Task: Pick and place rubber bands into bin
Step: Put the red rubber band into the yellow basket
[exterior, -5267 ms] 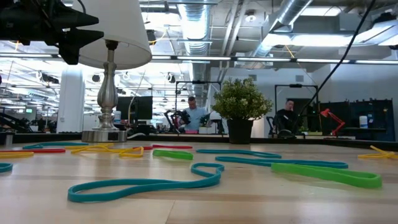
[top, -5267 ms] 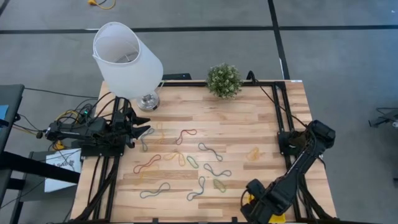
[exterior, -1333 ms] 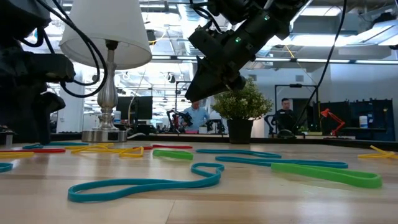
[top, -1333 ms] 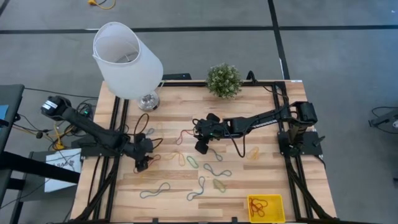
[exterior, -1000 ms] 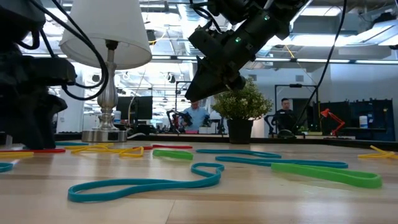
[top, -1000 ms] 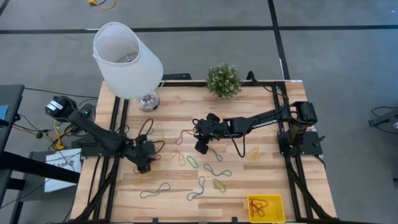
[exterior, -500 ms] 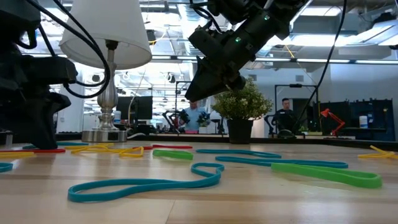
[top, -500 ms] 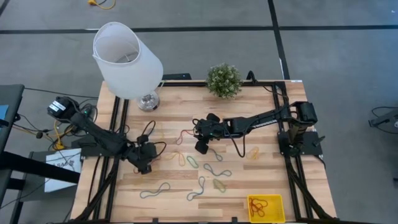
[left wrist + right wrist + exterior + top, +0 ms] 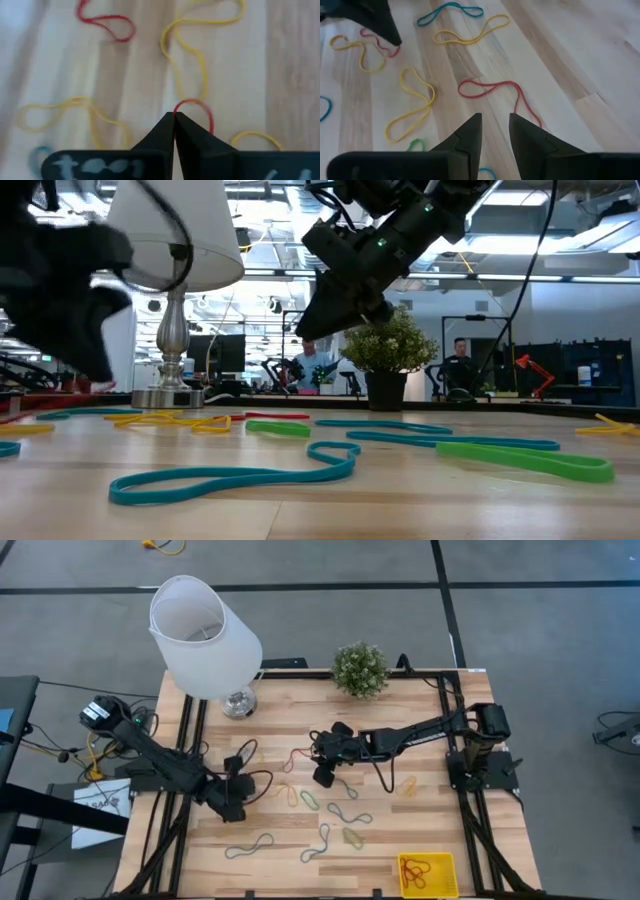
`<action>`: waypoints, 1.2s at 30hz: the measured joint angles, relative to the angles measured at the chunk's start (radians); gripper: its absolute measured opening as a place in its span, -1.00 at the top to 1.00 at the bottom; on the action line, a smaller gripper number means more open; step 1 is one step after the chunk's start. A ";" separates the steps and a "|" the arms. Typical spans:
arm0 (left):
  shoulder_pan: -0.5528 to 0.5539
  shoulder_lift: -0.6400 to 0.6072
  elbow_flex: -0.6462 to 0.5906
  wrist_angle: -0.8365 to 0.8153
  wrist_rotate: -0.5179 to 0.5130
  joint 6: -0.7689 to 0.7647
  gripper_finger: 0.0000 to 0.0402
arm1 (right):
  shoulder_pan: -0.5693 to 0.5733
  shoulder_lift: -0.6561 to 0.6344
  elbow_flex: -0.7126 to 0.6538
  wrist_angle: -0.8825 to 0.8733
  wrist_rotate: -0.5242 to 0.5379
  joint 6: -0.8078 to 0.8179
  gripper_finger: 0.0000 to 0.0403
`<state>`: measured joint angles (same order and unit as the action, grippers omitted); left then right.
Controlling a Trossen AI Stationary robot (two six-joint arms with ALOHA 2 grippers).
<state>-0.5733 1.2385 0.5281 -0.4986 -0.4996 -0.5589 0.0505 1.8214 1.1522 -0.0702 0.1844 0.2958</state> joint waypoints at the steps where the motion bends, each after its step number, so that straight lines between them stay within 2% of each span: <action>1: 0.000 0.000 0.022 -0.048 -0.016 0.005 1.00 | 0.002 0.000 0.000 0.004 0.000 0.000 0.55; 5: 0.000 -0.001 0.127 -0.156 -0.091 0.061 1.00 | 0.018 0.000 0.000 0.057 0.000 -0.008 0.55; 12: 0.000 -0.009 0.312 -0.321 -0.206 0.154 1.00 | 0.067 0.000 0.000 0.374 -0.030 -0.170 0.52; 18: 0.000 -0.036 0.405 -0.343 -0.270 0.264 1.00 | 0.091 -0.002 0.000 0.465 -0.080 -0.244 0.29; 20: 0.001 -0.047 0.421 -0.342 -0.280 0.293 1.00 | 0.091 0.004 0.000 0.462 -0.073 -0.245 0.17; 23: 0.008 -0.059 0.437 -0.340 -0.318 0.315 1.00 | 0.087 0.056 0.008 0.568 -0.070 -0.245 -0.01; 26: 0.029 -0.060 0.440 -0.324 -0.332 0.333 1.00 | 0.074 0.148 0.079 0.641 -0.070 -0.248 -0.12; 30: 0.054 -0.060 0.436 -0.330 -0.331 0.339 1.00 | 0.065 0.251 0.170 0.609 -0.078 -0.252 -0.15; 36: 0.060 -0.060 0.436 -0.325 -0.321 0.357 1.00 | 0.059 0.312 0.296 0.571 -0.075 -0.290 -0.08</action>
<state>-0.5133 1.1787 0.9638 -0.8231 -0.8211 -0.2020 0.1094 2.1333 1.4479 0.5004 0.1093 0.0063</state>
